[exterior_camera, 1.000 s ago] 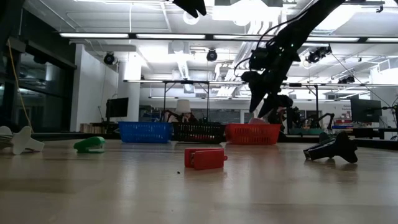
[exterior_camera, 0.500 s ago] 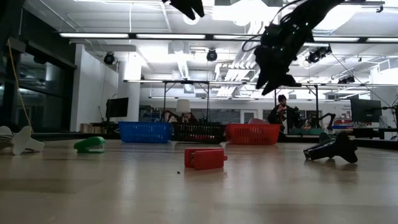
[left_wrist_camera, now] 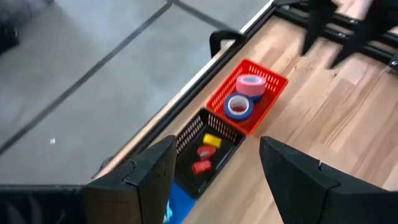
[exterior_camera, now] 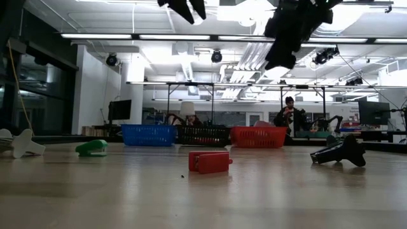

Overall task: Pick and place Stapler, Stapler remover, tape
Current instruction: Put the black staple remover into the blue bin

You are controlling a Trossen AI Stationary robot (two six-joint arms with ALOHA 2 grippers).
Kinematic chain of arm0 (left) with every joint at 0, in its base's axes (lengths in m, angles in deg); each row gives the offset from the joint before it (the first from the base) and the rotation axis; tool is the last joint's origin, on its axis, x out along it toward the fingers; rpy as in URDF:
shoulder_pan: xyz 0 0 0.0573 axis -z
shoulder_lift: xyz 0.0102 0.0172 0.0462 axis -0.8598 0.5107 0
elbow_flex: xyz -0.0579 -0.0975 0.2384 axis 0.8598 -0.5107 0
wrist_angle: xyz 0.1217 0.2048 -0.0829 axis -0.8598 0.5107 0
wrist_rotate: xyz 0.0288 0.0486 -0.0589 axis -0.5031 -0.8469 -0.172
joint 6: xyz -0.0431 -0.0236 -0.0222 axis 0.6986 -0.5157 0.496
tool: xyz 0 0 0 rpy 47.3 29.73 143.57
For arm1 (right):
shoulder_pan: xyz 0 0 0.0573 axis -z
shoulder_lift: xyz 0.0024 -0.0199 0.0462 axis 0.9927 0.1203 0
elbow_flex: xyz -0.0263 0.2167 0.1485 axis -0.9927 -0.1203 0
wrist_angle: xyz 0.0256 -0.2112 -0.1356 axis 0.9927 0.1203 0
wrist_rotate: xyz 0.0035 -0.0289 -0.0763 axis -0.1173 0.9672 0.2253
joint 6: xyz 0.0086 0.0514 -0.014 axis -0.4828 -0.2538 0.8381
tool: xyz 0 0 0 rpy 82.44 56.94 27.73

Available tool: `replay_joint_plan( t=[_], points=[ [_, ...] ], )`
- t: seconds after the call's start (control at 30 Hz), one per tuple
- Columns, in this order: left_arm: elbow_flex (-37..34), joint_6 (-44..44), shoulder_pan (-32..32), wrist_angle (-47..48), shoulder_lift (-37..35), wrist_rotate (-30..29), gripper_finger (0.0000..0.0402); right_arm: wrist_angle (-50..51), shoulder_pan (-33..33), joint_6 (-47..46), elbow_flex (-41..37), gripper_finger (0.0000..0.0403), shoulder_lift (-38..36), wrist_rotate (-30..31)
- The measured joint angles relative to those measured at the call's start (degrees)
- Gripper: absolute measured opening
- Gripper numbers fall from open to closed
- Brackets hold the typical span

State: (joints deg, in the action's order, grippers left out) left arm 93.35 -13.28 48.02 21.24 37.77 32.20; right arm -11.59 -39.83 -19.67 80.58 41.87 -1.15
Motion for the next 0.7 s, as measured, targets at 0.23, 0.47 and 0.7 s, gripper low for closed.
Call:
replay_joint_plan(
  t=[0.23, 0.47, 0.7],
  points=[
    [0.0, 6.35, 0.02, 3.84, 0.0, 0.09, 0.0229, 4.75, -7.89, 8.93, 0.0, 0.0179, -2.62, 1.4],
    [0.0, 7.09, 0.02, 4.23, 0.0, 3.29, 0.0229, 7.4, -16.83, 11.9, 0.0, 0.0205, -2.71, 7.03],
    [0.0, 5.82, 0.02, 6.97, 0.0, 6.45, 0.0229, 8.5, -24.5, 5.59, 0.0, 0.0266, -2.21, 12.82]
  ],
)
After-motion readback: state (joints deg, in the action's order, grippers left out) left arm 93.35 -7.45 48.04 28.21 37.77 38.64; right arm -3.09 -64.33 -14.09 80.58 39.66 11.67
